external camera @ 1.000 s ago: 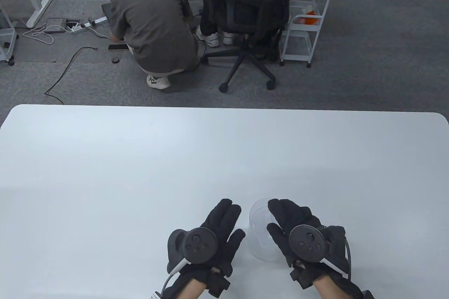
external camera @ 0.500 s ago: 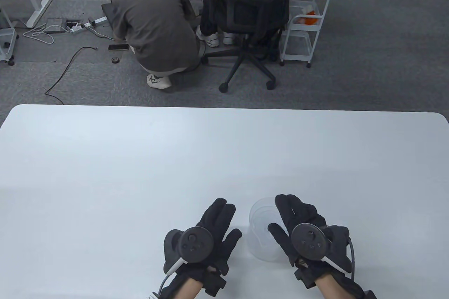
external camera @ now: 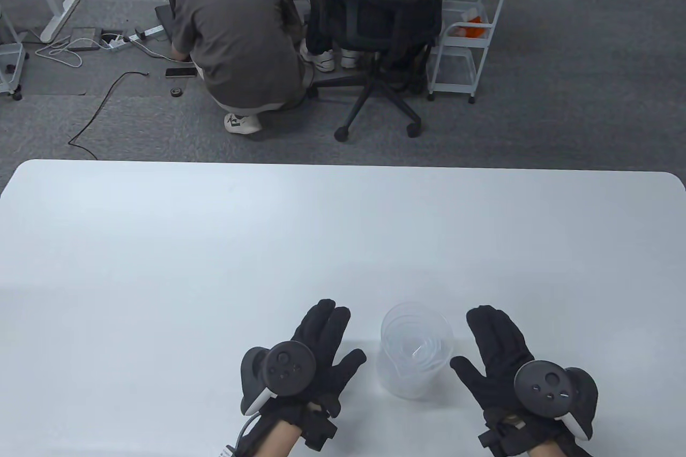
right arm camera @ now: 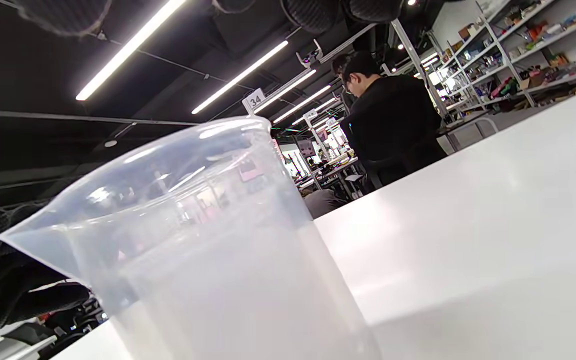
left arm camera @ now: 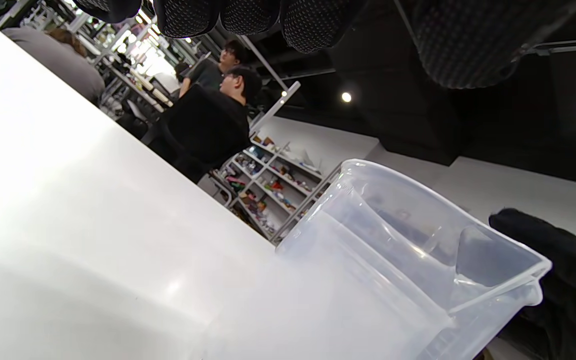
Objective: Nest plastic beakers
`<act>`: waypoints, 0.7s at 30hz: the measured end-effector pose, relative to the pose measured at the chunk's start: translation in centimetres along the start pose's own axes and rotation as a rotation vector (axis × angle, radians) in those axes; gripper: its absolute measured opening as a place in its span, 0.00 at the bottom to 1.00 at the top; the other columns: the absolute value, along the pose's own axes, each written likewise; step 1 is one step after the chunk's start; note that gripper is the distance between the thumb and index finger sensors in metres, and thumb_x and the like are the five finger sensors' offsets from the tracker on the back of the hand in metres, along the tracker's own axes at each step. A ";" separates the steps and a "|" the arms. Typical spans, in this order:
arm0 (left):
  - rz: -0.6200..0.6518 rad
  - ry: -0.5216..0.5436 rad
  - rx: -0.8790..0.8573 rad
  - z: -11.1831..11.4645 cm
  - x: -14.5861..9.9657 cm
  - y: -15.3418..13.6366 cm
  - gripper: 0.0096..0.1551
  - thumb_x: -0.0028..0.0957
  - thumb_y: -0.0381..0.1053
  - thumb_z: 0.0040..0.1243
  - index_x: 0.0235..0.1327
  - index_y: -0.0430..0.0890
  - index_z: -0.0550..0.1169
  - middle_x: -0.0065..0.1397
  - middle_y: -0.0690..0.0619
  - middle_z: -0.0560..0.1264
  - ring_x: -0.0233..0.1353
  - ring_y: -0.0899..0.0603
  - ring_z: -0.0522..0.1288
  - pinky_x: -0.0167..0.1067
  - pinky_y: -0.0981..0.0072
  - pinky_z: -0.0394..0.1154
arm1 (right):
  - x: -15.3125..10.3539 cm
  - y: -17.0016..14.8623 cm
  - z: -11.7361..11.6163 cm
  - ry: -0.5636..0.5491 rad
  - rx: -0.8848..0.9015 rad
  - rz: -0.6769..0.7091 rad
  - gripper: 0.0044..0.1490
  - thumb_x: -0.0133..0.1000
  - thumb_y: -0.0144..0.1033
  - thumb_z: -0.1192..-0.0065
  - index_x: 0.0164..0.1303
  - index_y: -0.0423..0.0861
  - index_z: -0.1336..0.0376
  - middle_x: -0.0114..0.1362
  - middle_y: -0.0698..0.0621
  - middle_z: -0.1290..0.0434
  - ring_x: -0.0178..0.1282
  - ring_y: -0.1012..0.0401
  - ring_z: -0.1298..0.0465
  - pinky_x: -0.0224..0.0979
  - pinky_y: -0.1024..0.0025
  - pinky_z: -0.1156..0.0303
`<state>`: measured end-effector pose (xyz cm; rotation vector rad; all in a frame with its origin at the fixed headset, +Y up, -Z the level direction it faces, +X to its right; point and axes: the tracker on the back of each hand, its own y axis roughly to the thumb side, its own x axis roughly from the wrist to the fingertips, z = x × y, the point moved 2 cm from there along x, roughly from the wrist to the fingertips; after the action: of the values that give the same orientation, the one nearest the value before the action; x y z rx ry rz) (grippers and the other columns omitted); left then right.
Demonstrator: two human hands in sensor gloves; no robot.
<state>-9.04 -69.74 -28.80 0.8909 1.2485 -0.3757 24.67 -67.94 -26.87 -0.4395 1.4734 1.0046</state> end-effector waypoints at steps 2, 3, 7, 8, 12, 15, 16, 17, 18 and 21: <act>-0.002 -0.003 0.001 0.1 0.0 -0.1 0.47 0.49 0.69 0.53 0.76 0.46 0.60 0.83 0.39 0.51 0.82 0.26 0.54 0.71 0.30 0.57 | -0.4 -0.6 -0.3 -0.010 0.025 -0.009 0.52 0.54 0.67 0.47 0.78 0.46 0.55 0.86 0.38 0.50 0.84 0.36 0.48 0.76 0.33 0.49; -0.004 -0.006 0.003 0.2 0.1 -0.2 0.47 0.49 0.70 0.53 0.76 0.46 0.60 0.83 0.39 0.51 0.82 0.26 0.54 0.71 0.30 0.57 | -0.5 -0.9 -0.4 -0.014 0.037 -0.013 0.53 0.54 0.67 0.47 0.78 0.45 0.55 0.86 0.38 0.50 0.84 0.36 0.48 0.76 0.33 0.49; -0.012 -0.013 0.007 0.3 0.1 -0.5 0.48 0.48 0.70 0.53 0.77 0.46 0.60 0.83 0.39 0.51 0.82 0.26 0.54 0.71 0.29 0.56 | -1.0 -1.7 -1.0 -0.024 0.075 -0.017 0.52 0.54 0.67 0.47 0.78 0.45 0.55 0.86 0.37 0.49 0.83 0.35 0.48 0.75 0.33 0.49; -0.014 -0.013 0.006 0.3 0.1 -0.6 0.48 0.48 0.70 0.53 0.76 0.46 0.60 0.83 0.39 0.51 0.82 0.26 0.54 0.71 0.29 0.56 | -1.0 -1.8 -1.1 -0.016 0.077 -0.020 0.52 0.54 0.67 0.47 0.78 0.45 0.55 0.86 0.37 0.49 0.83 0.35 0.48 0.75 0.33 0.49; -0.022 -0.001 0.003 0.1 -0.1 -0.9 0.48 0.48 0.70 0.53 0.76 0.46 0.60 0.83 0.39 0.51 0.82 0.26 0.54 0.71 0.29 0.56 | -1.3 -2.0 -1.2 -0.013 0.065 -0.018 0.52 0.54 0.67 0.47 0.78 0.44 0.55 0.85 0.37 0.49 0.83 0.35 0.48 0.75 0.33 0.49; -0.028 0.002 -0.002 0.0 -0.2 -1.1 0.48 0.48 0.70 0.53 0.76 0.46 0.60 0.83 0.39 0.51 0.82 0.25 0.54 0.71 0.29 0.56 | -1.4 -2.0 -1.2 -0.011 0.068 -0.020 0.53 0.54 0.67 0.47 0.78 0.44 0.55 0.85 0.37 0.49 0.83 0.35 0.48 0.75 0.33 0.49; -0.029 0.002 -0.001 0.0 -0.2 -1.2 0.48 0.48 0.70 0.53 0.76 0.46 0.60 0.83 0.39 0.51 0.82 0.26 0.54 0.71 0.29 0.56 | -1.4 -2.0 -1.2 -0.013 0.066 -0.019 0.53 0.54 0.67 0.47 0.78 0.44 0.55 0.85 0.36 0.49 0.83 0.35 0.48 0.75 0.33 0.49; -0.032 0.001 0.003 0.0 -0.2 -1.2 0.48 0.48 0.70 0.53 0.76 0.46 0.60 0.83 0.39 0.51 0.82 0.26 0.54 0.71 0.29 0.56 | -1.5 -2.0 -1.1 -0.017 0.065 -0.017 0.53 0.54 0.67 0.47 0.78 0.44 0.55 0.85 0.37 0.49 0.83 0.35 0.48 0.75 0.33 0.49; -0.032 0.001 0.004 0.0 -0.2 -1.3 0.48 0.48 0.70 0.53 0.76 0.46 0.60 0.83 0.39 0.51 0.81 0.25 0.54 0.71 0.29 0.56 | -1.5 -2.0 -1.0 -0.020 0.066 -0.017 0.53 0.54 0.67 0.47 0.78 0.44 0.55 0.85 0.36 0.49 0.83 0.35 0.48 0.75 0.33 0.49; -0.037 -0.007 0.009 0.2 -0.3 -1.3 0.48 0.48 0.70 0.53 0.76 0.46 0.60 0.83 0.39 0.51 0.82 0.26 0.54 0.71 0.29 0.56 | -1.5 -2.0 -1.0 -0.021 0.069 -0.014 0.53 0.54 0.66 0.47 0.78 0.44 0.55 0.85 0.36 0.49 0.83 0.35 0.48 0.75 0.33 0.49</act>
<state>-9.94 -70.74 -28.99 0.8743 1.2590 -0.4136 25.88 -70.26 -26.22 -0.3879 1.4796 0.9415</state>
